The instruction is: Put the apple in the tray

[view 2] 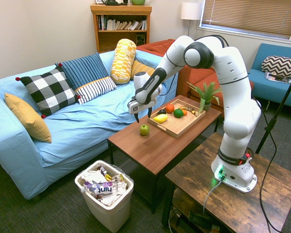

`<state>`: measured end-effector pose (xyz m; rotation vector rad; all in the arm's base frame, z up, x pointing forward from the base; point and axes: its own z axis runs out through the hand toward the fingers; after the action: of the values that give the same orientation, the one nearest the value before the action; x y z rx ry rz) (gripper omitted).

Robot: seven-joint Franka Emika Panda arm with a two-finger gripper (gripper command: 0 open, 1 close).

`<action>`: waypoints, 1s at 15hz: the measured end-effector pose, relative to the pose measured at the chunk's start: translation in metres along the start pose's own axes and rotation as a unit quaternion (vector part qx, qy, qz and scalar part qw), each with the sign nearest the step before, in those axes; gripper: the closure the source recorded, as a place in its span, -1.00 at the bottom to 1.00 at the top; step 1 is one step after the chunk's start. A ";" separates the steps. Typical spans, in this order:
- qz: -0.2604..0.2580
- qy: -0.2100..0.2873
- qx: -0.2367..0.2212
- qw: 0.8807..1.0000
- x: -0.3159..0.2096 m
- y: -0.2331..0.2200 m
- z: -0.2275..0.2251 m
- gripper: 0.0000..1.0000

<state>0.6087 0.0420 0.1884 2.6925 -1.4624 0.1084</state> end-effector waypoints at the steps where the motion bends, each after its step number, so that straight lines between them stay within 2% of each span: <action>1: 0.002 0.000 -0.004 1.000 0.002 -0.004 0.011 -1.00; 7: 0.009 -0.009 -0.029 1.000 0.002 -0.009 0.060 -1.00; 11: 0.012 -0.014 -0.040 0.999 -0.002 -0.006 0.076 -1.00; 12: 0.014 -0.017 -0.042 0.999 -0.003 -0.005 0.079 1.00; 15: 0.017 -0.021 -0.046 0.999 -0.006 -0.004 0.087 1.00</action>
<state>0.6107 0.0403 0.1013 2.6135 -1.4860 -0.0149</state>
